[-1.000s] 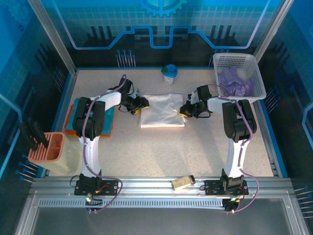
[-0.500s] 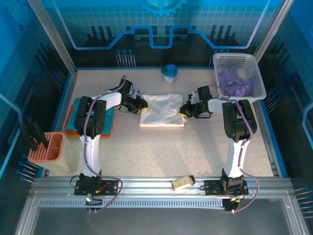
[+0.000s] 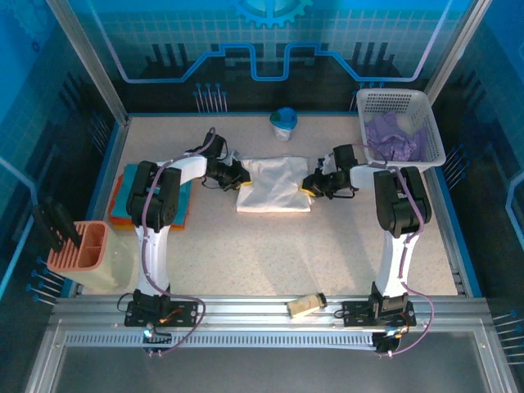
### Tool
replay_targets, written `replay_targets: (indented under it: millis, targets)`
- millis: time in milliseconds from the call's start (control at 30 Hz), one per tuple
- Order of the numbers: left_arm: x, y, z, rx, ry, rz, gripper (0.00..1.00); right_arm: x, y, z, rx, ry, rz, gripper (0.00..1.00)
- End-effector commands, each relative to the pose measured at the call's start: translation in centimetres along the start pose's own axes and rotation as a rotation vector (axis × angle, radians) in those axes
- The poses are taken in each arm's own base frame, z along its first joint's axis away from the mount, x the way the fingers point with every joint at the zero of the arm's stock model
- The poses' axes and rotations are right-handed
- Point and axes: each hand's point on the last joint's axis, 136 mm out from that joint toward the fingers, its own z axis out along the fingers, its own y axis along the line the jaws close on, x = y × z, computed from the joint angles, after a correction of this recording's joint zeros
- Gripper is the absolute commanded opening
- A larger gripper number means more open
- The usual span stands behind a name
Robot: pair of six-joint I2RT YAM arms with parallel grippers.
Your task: Fold and stack the t-shirts
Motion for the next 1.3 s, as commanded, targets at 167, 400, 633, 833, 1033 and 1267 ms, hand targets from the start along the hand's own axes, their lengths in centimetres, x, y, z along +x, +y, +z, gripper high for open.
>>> replay_targets:
  millis: [167, 400, 633, 833, 1033, 1267]
  targets:
    - [1.2, 0.8, -0.7, -0.1, 0.044, 0.024, 0.0, 0.0, 0.7, -2.4, -0.02, -0.028, 0.009, 0.41]
    - [1.3, -0.2, -3.0, -0.148, 0.026, 0.077, 0.0, 0.1, 1.3, -5.1, -0.012, -0.072, -0.009, 0.64]
    - [1.3, -1.9, -5.2, -0.157, 0.0, 0.111, 0.0, 0.3, 0.9, -6.5, -0.005, -0.088, 0.003, 0.68]
    - [1.7, -2.8, -8.1, -0.223, -0.015, 0.174, 0.0, 0.8, 0.0, -6.5, 0.003, -0.08, 0.032, 0.69]
    - [3.1, -3.7, -11.9, -0.299, -0.011, 0.274, 0.0, 1.0, 0.1, -6.6, -0.009, -0.077, 0.036, 0.69]
    - [4.0, -4.3, -18.5, -0.471, -0.073, 0.339, 0.0, 1.4, 0.5, -6.5, -0.046, -0.067, 0.043, 0.68]
